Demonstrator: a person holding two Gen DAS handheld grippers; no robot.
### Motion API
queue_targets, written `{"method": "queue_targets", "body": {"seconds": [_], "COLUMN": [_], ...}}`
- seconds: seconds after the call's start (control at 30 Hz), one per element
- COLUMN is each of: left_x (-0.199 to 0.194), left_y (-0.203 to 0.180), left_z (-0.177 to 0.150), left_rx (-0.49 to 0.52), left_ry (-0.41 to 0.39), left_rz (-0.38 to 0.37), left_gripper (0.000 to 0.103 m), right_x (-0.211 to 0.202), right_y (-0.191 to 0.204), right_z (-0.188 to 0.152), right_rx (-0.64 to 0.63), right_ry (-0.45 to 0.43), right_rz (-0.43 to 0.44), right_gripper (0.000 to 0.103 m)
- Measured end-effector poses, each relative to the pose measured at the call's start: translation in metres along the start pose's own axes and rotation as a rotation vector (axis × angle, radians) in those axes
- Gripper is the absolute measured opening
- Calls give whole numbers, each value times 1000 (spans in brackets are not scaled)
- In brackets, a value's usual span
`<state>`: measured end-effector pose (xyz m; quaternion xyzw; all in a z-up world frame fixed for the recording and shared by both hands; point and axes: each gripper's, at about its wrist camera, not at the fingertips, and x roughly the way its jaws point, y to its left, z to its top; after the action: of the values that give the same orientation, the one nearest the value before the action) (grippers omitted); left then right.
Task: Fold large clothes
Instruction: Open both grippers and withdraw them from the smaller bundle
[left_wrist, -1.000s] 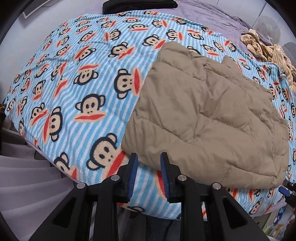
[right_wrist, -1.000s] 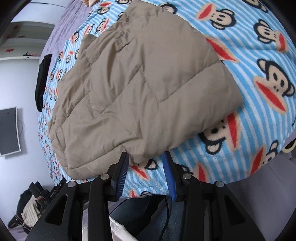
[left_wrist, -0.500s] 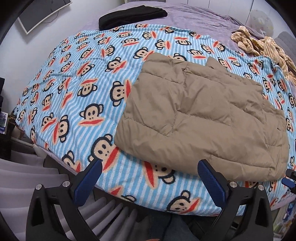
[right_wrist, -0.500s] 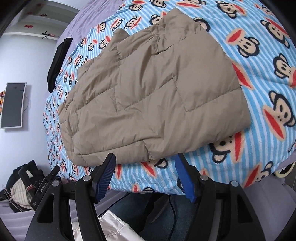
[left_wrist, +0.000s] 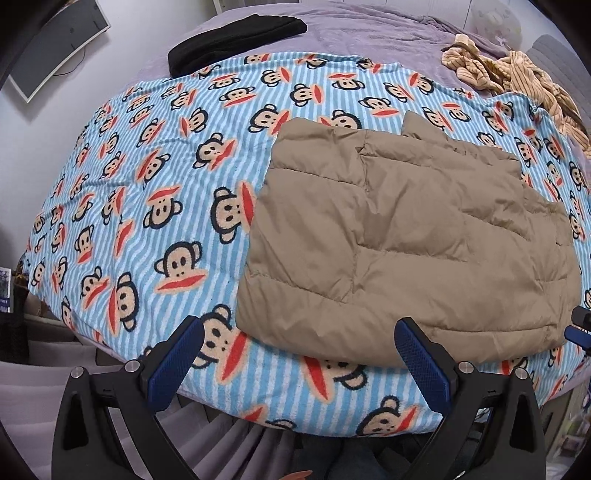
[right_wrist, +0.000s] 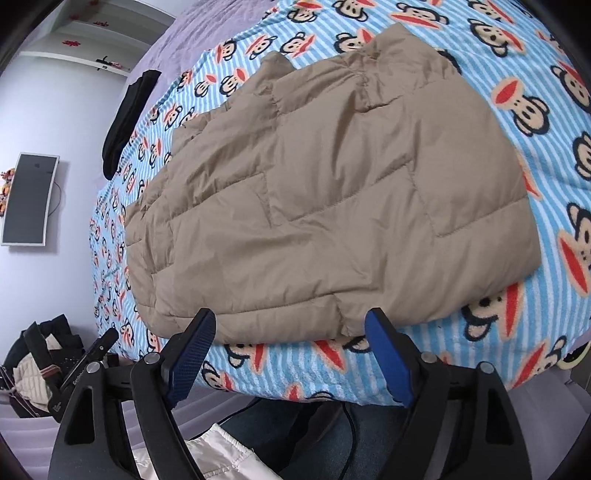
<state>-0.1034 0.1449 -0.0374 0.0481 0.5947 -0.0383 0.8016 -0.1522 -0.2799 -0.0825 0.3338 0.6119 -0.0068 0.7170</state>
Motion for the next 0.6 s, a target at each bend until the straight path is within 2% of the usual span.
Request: {"method": "queue_targets", "body": {"seconds": [0.27, 0.47, 0.6], "left_x": [30, 49, 60], "left_y": [24, 29, 32], "left_z": [24, 32, 38], "left_rx": [75, 111, 96], "left_ry": [38, 64, 76], "left_rz": [-34, -66, -81], "left_gripper": [103, 103, 103], "right_x": [30, 52, 60], "right_y": [60, 84, 94], "right_z": [-6, -12, -13], "right_rx": [-45, -34, -45], "right_ry": [-20, -7, 3], "right_rz": [-24, -47, -86], "right_gripper": [86, 86, 86]}}
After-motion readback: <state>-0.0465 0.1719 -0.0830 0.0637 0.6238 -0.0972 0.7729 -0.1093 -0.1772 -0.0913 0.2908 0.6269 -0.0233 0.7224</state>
